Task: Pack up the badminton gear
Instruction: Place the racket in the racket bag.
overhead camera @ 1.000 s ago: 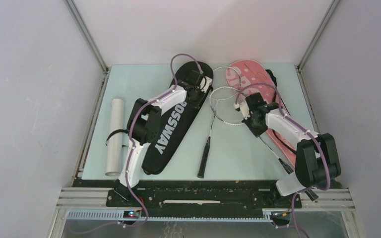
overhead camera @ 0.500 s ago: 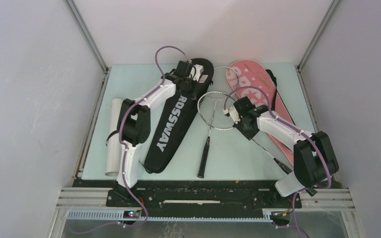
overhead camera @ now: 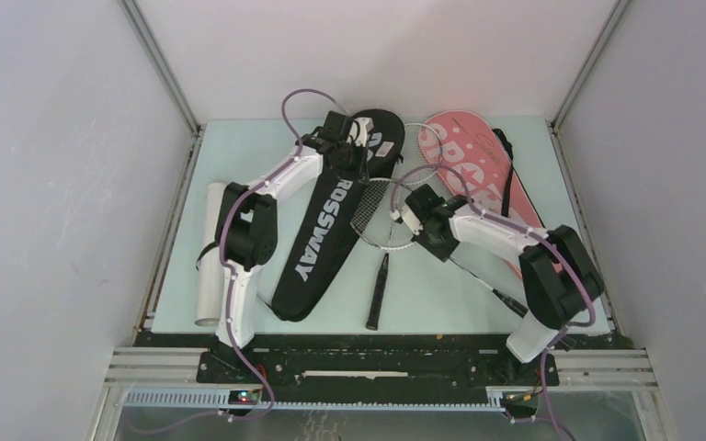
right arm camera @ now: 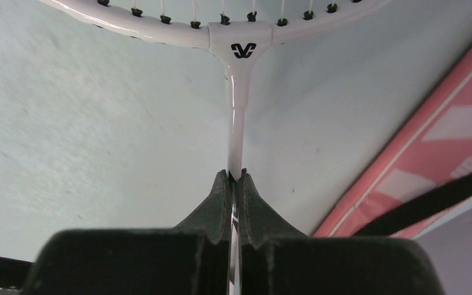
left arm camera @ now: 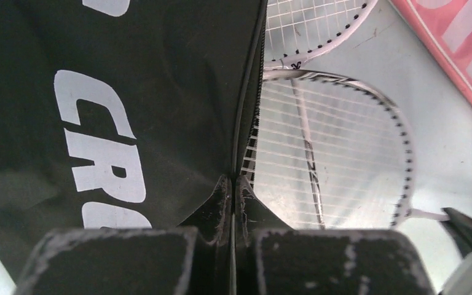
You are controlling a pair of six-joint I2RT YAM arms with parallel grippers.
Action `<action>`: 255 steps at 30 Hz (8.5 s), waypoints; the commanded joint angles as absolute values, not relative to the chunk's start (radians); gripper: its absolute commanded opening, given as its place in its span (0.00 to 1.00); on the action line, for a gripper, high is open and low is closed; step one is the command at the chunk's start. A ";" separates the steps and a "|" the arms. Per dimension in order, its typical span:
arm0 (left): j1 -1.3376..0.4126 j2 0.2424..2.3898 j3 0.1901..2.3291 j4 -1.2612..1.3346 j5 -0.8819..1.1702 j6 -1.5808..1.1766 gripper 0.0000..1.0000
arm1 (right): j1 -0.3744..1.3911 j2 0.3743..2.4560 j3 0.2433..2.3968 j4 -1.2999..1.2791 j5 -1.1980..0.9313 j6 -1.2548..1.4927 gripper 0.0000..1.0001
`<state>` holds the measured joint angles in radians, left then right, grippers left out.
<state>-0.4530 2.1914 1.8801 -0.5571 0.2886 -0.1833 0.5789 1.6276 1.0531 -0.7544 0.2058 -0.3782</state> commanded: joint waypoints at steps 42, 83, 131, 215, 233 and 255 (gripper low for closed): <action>-0.273 2.023 1.530 -0.209 0.512 -0.912 0.00 | 0.518 2.422 2.072 -0.418 -0.507 0.688 0.00; -0.217 1.984 1.337 0.111 0.634 -0.954 0.00 | 0.599 2.144 1.485 -0.324 -0.788 0.362 0.57; -0.172 1.554 1.175 -0.540 0.473 0.084 0.78 | 0.671 2.316 1.529 -0.309 -0.587 0.553 0.00; -0.301 1.632 1.015 -0.515 0.763 0.064 0.00 | 0.599 2.421 1.638 -0.049 -0.915 0.852 0.00; -0.144 1.696 0.981 -0.405 0.765 -0.086 0.00 | 0.695 2.427 1.646 -0.100 -0.846 0.849 0.17; -0.123 1.570 1.010 -0.543 0.550 0.103 0.32 | 0.585 2.231 1.639 -0.341 -0.553 0.503 0.40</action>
